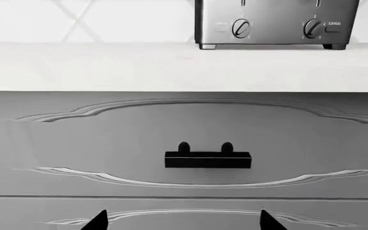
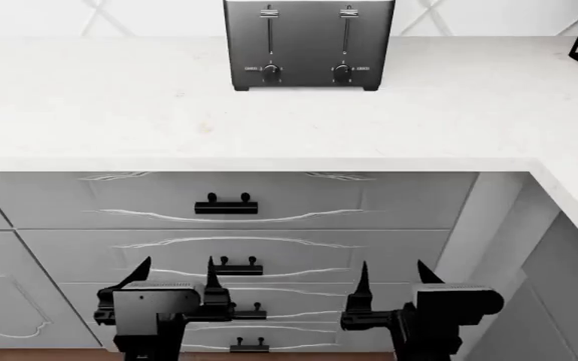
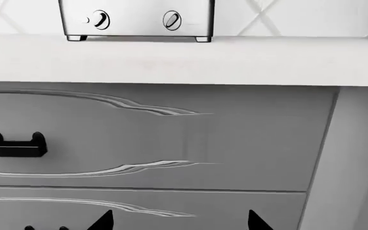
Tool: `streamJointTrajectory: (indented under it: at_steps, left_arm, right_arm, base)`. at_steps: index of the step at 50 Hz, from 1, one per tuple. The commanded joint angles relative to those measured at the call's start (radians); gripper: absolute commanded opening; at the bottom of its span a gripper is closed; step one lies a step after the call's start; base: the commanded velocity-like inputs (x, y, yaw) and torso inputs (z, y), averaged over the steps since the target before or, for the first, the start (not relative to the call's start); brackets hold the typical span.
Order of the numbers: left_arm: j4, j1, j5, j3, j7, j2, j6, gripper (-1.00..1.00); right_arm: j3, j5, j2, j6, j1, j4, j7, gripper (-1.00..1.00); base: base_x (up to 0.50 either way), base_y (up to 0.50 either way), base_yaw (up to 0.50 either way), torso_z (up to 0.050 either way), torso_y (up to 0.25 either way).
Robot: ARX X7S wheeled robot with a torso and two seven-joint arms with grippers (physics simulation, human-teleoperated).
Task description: Push down the lever of the toaster to turn it on.
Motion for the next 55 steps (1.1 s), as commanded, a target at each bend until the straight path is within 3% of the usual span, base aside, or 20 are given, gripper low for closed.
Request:
streamJointTrajectory:
  at_steps: [1,9,15,25,36,44,55]
  left_arm:
    - [0.289,-0.049,-0.059,-0.018,-0.018,-0.058,-0.28,1.0]
    - [0.482,-0.156,-0.119,-0.034,0.005,-0.109,-0.451,1.0]
    - [0.523,-0.307,-0.199,-0.065,-0.006,-0.097,-0.655,1.0]
    - [0.614,-0.531,-0.346,-0.207,-0.029,-0.086,-0.938,1.0]
    - [0.458,-0.711,-0.302,-0.182,-0.067,-0.108,-0.934,1.0]
    - [0.301,-0.799,-0.279,-0.169,-0.065,-0.122,-0.905,1.0]
    - [0.288,-0.903,-0.297,-0.211,-0.063,-0.152,-0.922,1.0]
  right_arm:
    - [-0.009,0.015,0.067,0.292,0.021,-0.322,0.028,1.0]
    - [0.042,0.085,0.116,0.553,0.13,-0.555,0.007,1.0]
    - [0.09,0.147,0.128,0.746,0.252,-0.646,-0.002,1.0]
    - [0.227,0.272,0.114,1.085,0.486,-0.768,-0.03,1.0]
    - [0.315,0.314,0.124,1.276,0.729,-0.708,-0.033,1.0]
    - [0.264,0.299,0.159,1.237,0.84,-0.55,-0.024,1.0]
    - [0.243,0.307,0.186,1.281,0.982,-0.496,-0.011,1.0]
  base:
    - [0.0,0.0,0.0,0.0,0.0]
    - [0.0,0.0,0.0,0.0,0.0]
    - [0.0,0.0,0.0,0.0,0.0]
    - [0.0,0.0,0.0,0.0,0.0]
    - [0.0,0.0,0.0,0.0,0.0]
    - [0.0,0.0,0.0,0.0,0.0]
    - [0.0,0.0,0.0,0.0,0.0]
